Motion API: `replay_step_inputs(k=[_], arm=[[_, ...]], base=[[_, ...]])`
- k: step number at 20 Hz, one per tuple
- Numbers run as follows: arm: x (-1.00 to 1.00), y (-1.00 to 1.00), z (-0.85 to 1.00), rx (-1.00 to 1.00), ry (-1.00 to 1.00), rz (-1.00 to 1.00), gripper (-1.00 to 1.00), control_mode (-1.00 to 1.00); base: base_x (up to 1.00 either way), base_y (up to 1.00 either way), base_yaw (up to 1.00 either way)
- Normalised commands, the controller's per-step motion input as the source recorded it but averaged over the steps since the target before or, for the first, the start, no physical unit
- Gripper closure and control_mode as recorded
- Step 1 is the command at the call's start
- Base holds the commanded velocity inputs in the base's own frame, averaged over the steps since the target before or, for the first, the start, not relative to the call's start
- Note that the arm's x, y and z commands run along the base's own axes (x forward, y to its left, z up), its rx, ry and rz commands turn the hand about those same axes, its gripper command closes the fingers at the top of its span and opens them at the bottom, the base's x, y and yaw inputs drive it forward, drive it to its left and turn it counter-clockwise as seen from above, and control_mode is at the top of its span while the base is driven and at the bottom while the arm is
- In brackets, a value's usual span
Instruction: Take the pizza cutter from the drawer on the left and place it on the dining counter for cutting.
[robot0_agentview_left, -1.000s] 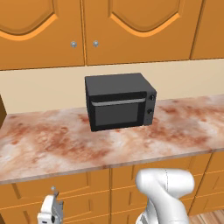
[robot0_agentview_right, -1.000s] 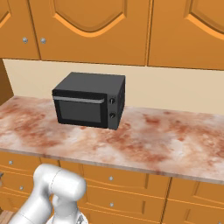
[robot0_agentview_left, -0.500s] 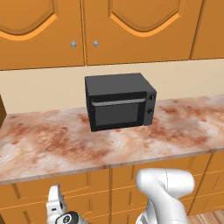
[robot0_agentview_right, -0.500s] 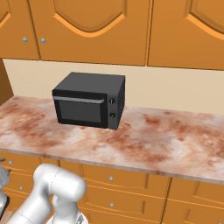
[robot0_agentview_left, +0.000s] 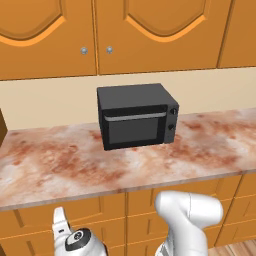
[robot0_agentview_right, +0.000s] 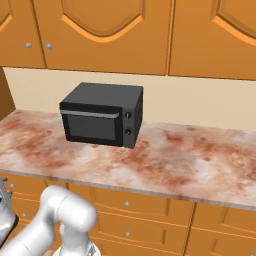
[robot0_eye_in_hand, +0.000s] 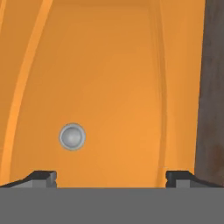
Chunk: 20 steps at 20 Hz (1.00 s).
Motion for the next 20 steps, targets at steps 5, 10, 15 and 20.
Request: replay_step_inputs(k=[5,10,15,20], arm=[[0.20,0.08,-0.29,0.00,0.01,0.04,-1.00,-1.00],[0.15,0.02,-0.57,0.00,0.00,0.00,-1.00,-1.00],[0.13,0.28,-0.36,0.00,0.00,0.00,-1.00,-1.00],[0.12,0.23,-0.08,0.00,0.00,0.00,-1.00,-1.00]], base=[[0.00,0.00,0.00],[0.00,0.00,0.00],[0.00,0.00,0.00],[0.00,0.00,0.00]])
